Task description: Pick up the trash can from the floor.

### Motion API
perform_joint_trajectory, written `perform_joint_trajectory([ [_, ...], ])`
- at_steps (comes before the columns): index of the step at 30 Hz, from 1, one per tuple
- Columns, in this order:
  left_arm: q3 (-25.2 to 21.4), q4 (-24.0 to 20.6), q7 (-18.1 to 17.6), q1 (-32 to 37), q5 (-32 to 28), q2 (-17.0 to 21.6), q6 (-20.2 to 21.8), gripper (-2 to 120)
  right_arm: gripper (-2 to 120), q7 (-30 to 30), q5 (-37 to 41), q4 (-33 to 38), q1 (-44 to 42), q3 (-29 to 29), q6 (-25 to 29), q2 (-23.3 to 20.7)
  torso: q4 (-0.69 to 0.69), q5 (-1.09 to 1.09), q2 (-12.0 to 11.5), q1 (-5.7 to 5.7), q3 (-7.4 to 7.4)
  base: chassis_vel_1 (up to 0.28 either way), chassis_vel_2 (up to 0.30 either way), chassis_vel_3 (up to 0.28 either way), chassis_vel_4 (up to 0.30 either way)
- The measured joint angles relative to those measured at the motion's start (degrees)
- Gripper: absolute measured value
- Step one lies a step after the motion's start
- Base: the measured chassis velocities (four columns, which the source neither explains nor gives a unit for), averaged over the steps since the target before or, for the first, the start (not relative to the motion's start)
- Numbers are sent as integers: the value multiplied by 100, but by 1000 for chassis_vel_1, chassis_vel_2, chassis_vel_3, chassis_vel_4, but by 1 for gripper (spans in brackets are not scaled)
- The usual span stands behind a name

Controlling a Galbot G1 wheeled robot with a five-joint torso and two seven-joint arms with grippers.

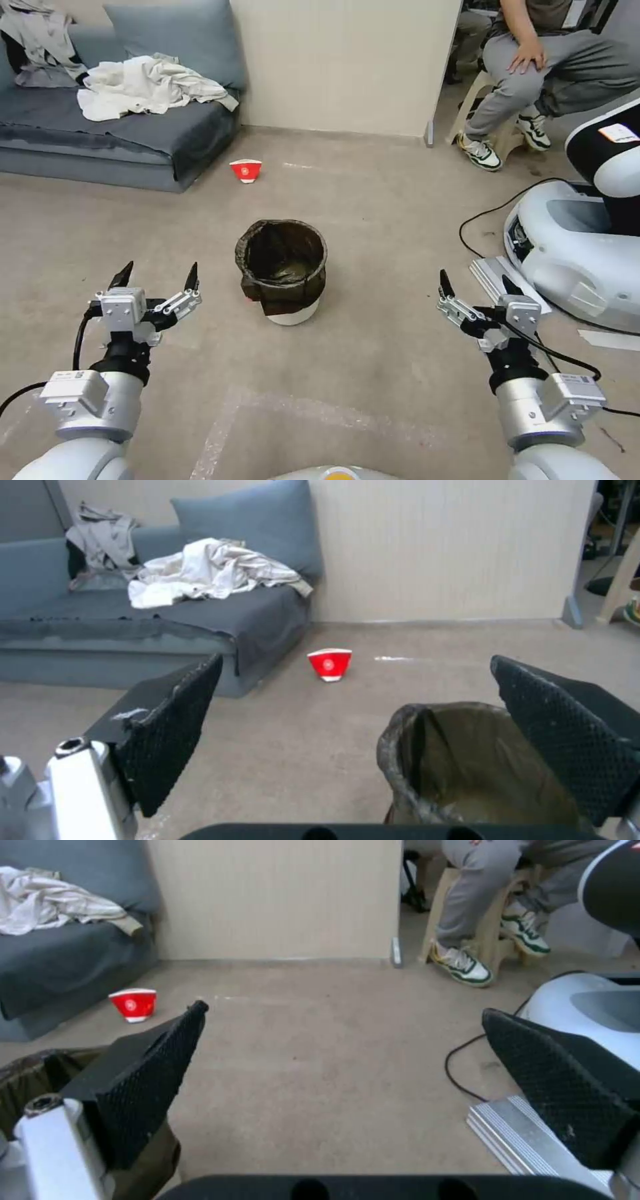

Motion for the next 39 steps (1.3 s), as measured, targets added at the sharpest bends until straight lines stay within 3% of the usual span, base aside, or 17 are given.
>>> perform_joint_trajectory([
  [23,93,50,-33,-100,57,51,32,100,100,-11,-17,-4,19,-41,78,9,2,0,-1,1,1,-122,118,123,-118],
  [31,291,432,-107,-633,-548,627,669,100,100,-11,-15,-30,6,-49,172,-31,0,0,-1,1,0,-10,13,17,-10],
  [36,379,618,-187,-835,-702,759,884,100,100,-12,-7,-79,4,-45,190,-52,0,0,-1,1,0,0,0,0,0],
  [39,609,954,-340,-1173,-817,910,1125,100,100,-22,203,-191,57,-19,182,-117,1,0,-1,1,0,0,0,0,0],
])
